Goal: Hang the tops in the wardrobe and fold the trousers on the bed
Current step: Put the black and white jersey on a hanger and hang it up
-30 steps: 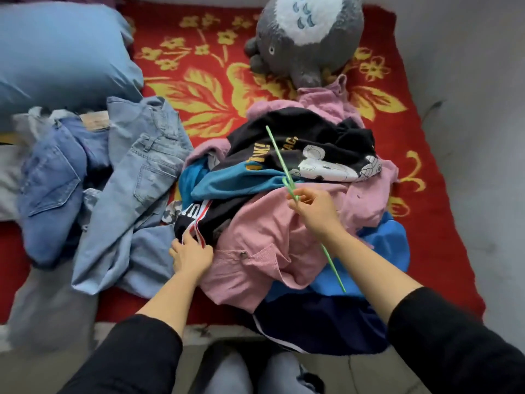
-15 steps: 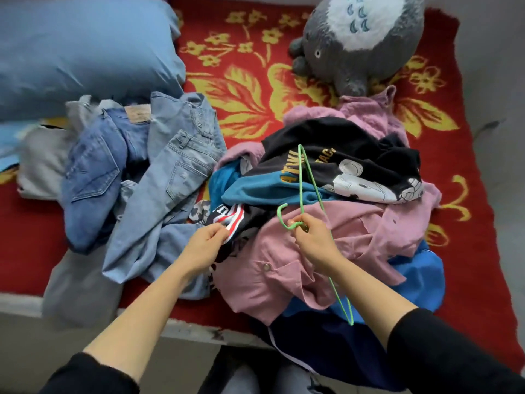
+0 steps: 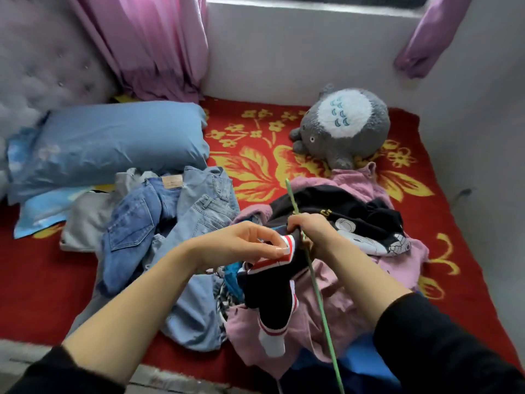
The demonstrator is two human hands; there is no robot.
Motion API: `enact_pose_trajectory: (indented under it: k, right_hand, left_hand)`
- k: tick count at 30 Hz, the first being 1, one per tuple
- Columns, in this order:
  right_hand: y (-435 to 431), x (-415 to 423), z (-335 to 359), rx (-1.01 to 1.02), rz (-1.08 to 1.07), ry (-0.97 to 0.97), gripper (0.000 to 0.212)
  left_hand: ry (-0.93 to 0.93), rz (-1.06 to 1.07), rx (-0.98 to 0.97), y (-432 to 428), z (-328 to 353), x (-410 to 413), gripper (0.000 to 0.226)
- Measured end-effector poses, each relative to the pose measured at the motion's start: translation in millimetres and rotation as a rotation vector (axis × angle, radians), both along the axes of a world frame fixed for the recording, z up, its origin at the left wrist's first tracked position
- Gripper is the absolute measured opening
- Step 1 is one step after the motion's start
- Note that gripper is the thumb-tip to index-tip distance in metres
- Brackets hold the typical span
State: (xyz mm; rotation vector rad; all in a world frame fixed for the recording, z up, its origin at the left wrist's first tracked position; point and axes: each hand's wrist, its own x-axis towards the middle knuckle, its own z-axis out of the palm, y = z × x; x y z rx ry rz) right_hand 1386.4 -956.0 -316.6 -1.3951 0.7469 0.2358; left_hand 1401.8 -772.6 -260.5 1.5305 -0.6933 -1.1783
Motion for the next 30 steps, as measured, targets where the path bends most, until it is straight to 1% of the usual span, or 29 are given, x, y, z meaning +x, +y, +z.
enact_pose_trajectory:
  k: [1, 3, 4, 5, 6, 7, 8, 9, 10, 11, 12, 13, 14, 15, 16, 17, 18, 20, 22, 25, 27, 30]
  right_hand:
    - [-7.5, 5.3, 15.6, 0.026, -0.031, -0.059, 0.016]
    - [-19.9, 11.8, 51.9, 0.088, -0.053, -0.141, 0.012]
    - [-24.8, 13.8, 69.1, 0.1, -0.046, -0.181, 0.012]
    - [-29.1, 15.0, 84.7, 0.097, -0.029, -0.219, 0.016]
    - [-31.0, 14.2, 99.7, 0.07, -0.02, -0.242, 0.015]
    - [-32.4, 12.0, 112.4, 0.058, 0.001, -0.275, 0.01]
    - [-35.4, 11.9, 120.6, 0.039, 0.009, -0.292, 0.008]
    - [-37.6, 11.0, 128.4, 0.036, 0.024, -0.308, 0.011]
    - [-38.8, 10.3, 134.9, 0.041, 0.031, -0.313, 0.01]
    - [-39.1, 8.6, 141.3, 0.065, 0.045, -0.322, 0.011]
    - [-40.7, 8.0, 146.2, 0.075, 0.06, -0.321, 0.02]
    - [-42.1, 7.1, 152.3, 0.08, 0.073, -0.33, 0.025]
    - [-44.6, 6.1, 159.3, 0.073, 0.072, -0.35, 0.026]
    - [-48.3, 6.1, 165.8, 0.067, 0.073, -0.369, 0.025]
    - [-51.7, 4.8, 174.0, 0.032, 0.06, -0.395, 0.019]
    - [-58.2, 4.2, 182.4, -0.008, 0.029, -0.424, 0.011]
    - [-68.1, 5.7, 188.2, -0.066, -0.029, -0.441, 0.01]
    - [-87.8, 5.7, 197.1, -0.18, -0.112, -0.467, 0.015]
    - [-98.5, 5.1, 198.3, -0.222, -0.114, -0.449, 0.008]
    - [-99.7, 1.1, 186.9, -0.273, -0.032, -0.421, 0.022]
    - [-91.3, -3.2, 177.0, -0.269, 0.082, -0.461, 0.027]
    - [-72.9, -9.5, 163.0, -0.314, 0.215, -0.435, 0.074]
  left_hand:
    - [0.044, -0.03, -0.004, 4.7, 6.9, 1.7, 0.009]
    - [0.113, -0.036, 0.002, 12.4, 16.5, 6.9, 0.018]
    - [0.064, -0.003, 0.022, 13.7, 18.4, 9.9, 0.02]
    - [-0.067, 0.075, 0.061, 12.8, 19.1, 13.1, 0.019]
    - [-0.232, 0.194, 0.109, 10.2, 17.1, 17.3, 0.019]
    - [-0.381, 0.318, 0.156, 6.5, 14.7, 21.6, 0.026]
    - [-0.474, 0.396, 0.196, 2.4, 10.6, 25.6, 0.038]
    - [-0.498, 0.402, 0.226, -2.0, 7.3, 28.0, 0.051]
    - [-0.463, 0.359, 0.248, -8.0, 4.2, 29.1, 0.061]
    - [-0.401, 0.296, 0.25, -15.9, 0.2, 29.3, 0.067]
    - [-0.37, 0.246, 0.254, -25.0, -3.6, 28.5, 0.07]
    - [-0.401, 0.228, 0.254, -34.4, -6.3, 26.7, 0.069]
    - [-0.479, 0.244, 0.248, -42.4, -7.0, 27.1, 0.064]
    - [-0.57, 0.286, 0.228, -49.2, -4.4, 28.9, 0.054]
    - [-0.641, 0.336, 0.201, -53.7, 1.4, 32.3, 0.043]
    - [-0.67, 0.376, 0.161, -55.8, 11.7, 35.9, 0.035]
    - [-0.659, 0.406, 0.107, -55.9, 26.4, 40.1, 0.035]
    - [-0.591, 0.484, -0.015, -53.1, 63.9, 48.3, 0.039]
    - [-0.598, 0.582, -0.08, -51.1, 101.9, 56.2, 0.041]
    - [-0.68, 0.707, -0.093, -56.5, 142.2, 63.3, 0.049]
    - [-0.667, 0.742, -0.103, -63.8, 159.4, 63.8, 0.045]
    - [-0.706, 0.764, -0.101, -75.0, 179.2, 60.9, 0.04]
